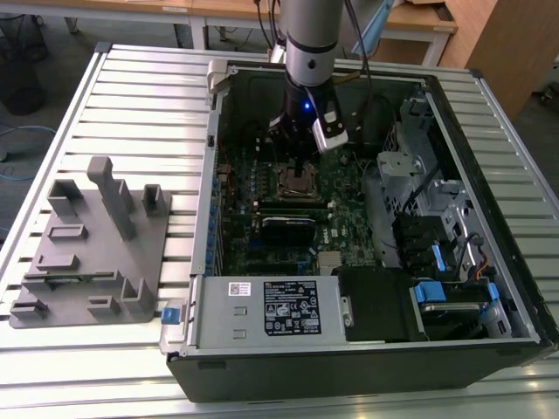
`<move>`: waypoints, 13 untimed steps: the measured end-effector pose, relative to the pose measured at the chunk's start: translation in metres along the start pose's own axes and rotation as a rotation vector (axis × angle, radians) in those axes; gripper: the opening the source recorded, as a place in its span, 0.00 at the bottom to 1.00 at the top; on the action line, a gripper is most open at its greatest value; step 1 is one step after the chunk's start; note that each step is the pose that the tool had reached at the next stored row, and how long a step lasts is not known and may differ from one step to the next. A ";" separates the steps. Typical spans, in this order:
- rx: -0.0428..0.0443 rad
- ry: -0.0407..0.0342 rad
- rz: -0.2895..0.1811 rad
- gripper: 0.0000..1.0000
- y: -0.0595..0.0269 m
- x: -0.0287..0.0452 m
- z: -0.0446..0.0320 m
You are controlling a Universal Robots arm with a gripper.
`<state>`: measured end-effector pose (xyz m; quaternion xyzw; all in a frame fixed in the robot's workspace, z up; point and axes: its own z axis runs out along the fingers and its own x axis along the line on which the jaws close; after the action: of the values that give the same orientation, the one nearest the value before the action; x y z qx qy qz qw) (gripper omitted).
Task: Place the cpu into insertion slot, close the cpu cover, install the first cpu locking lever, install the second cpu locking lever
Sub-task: 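Close the cpu cover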
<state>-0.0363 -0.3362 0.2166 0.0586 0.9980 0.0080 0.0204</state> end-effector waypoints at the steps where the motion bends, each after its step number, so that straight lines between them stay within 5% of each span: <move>1: 0.0001 0.0001 0.000 0.10 -0.0001 0.0006 0.0002; 13: 0.0002 0.0001 0.000 0.10 -0.0005 0.0040 0.0039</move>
<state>-0.0401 -0.3362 0.2125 0.0585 0.9980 0.0080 0.0204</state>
